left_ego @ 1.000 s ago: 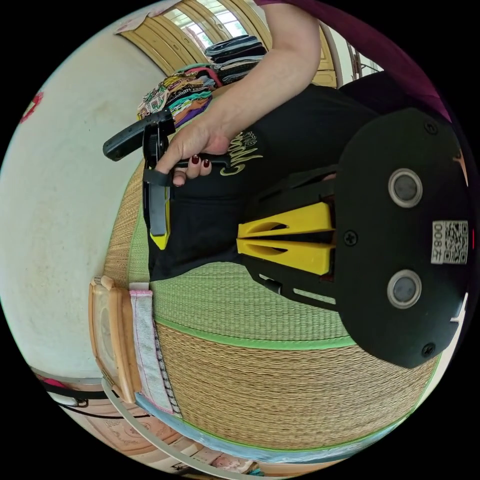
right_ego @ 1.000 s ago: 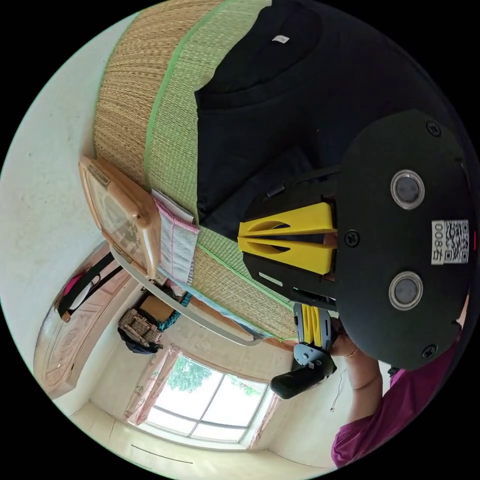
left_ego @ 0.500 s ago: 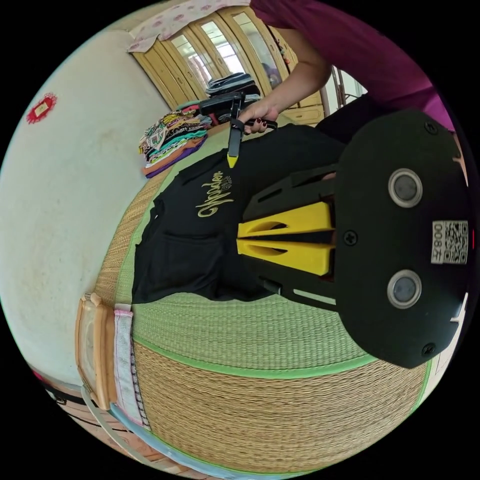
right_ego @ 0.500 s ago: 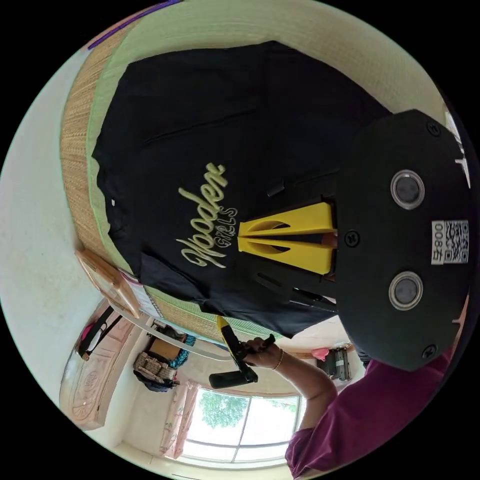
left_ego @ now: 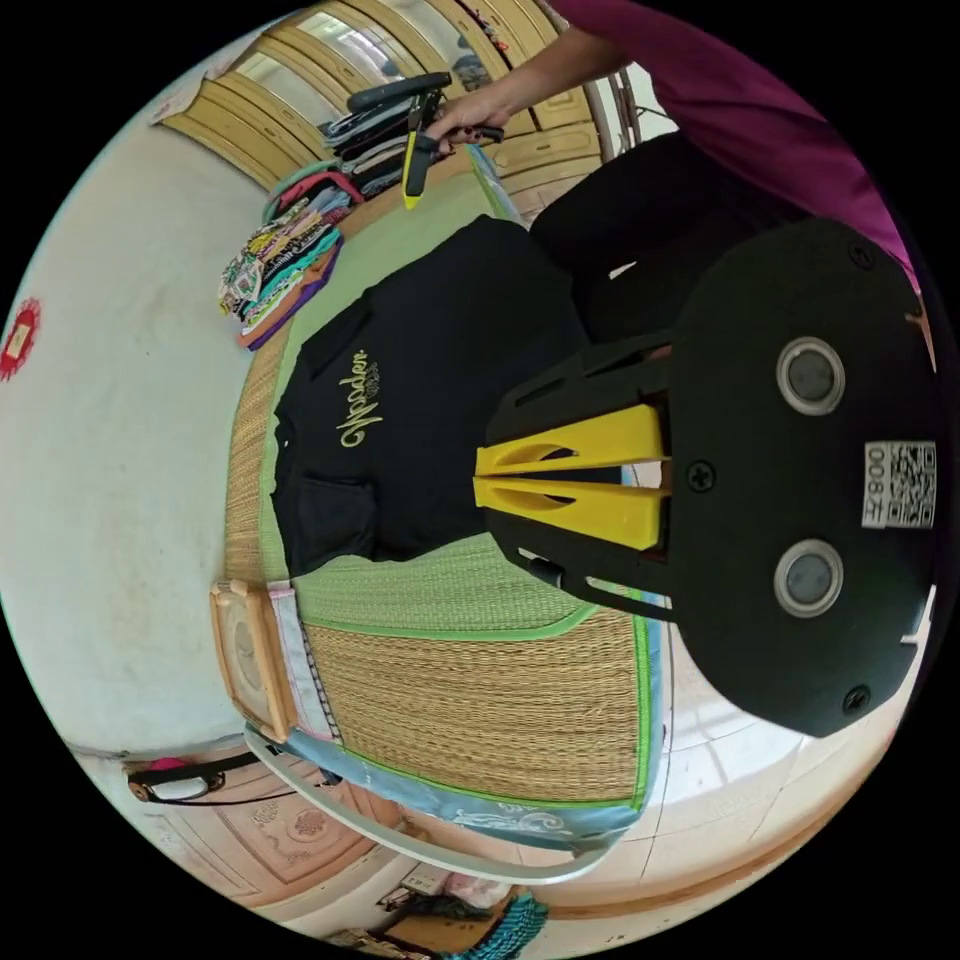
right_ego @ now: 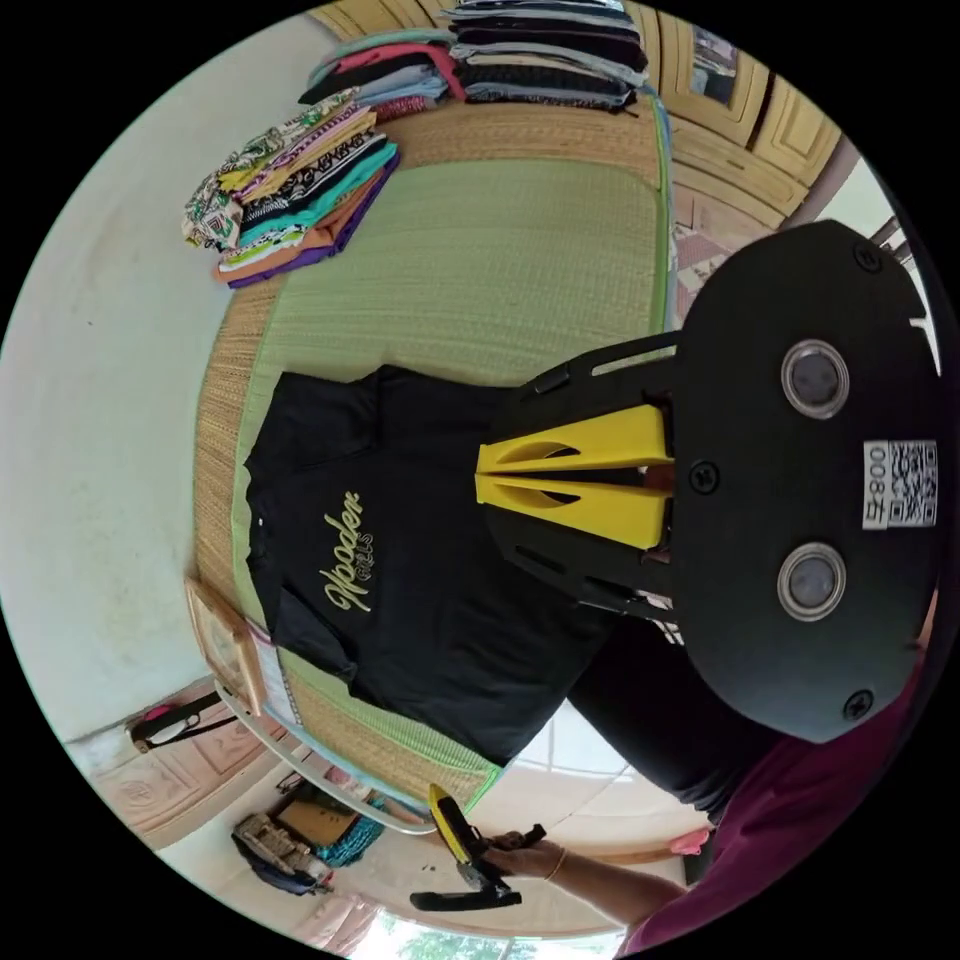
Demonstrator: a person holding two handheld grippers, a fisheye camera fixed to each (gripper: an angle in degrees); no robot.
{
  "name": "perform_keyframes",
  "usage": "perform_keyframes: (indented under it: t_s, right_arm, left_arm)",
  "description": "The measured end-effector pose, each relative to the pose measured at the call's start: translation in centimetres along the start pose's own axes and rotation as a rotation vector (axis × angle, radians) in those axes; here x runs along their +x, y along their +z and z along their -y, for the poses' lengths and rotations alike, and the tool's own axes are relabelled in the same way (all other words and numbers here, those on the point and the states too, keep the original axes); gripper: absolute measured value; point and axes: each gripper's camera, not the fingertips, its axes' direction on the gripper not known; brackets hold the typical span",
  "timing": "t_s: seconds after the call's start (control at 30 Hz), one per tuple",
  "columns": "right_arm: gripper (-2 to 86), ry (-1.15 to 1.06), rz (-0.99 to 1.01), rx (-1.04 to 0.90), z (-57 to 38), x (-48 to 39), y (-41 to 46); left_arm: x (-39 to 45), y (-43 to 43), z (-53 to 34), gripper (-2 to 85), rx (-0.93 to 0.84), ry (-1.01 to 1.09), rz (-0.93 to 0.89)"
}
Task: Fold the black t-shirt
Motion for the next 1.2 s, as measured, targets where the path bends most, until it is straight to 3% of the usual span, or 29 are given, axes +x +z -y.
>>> perform_keyframes:
  t_s: [0.23,0.57,1.2]
  right_arm:
    - [1.1,0.200,0.121,-0.127,-7.9,4.7,2.0]
    - [8.1,0.382,0.206,-0.097,-12.9,13.0,1.4]
    - [8.7,0.445,0.294,-0.096,-12.1,21.1,2.0]
  left_arm:
    - [-1.6,1.1,-4.5,1.6,-0.078,-0.217,-0.121]
    - [-6.1,1.8,-5.0,7.9,-0.185,-0.396,-0.199]
    - [-7.9,-2.6,-3.4,5.9,-0.247,-0.405,-0.261]
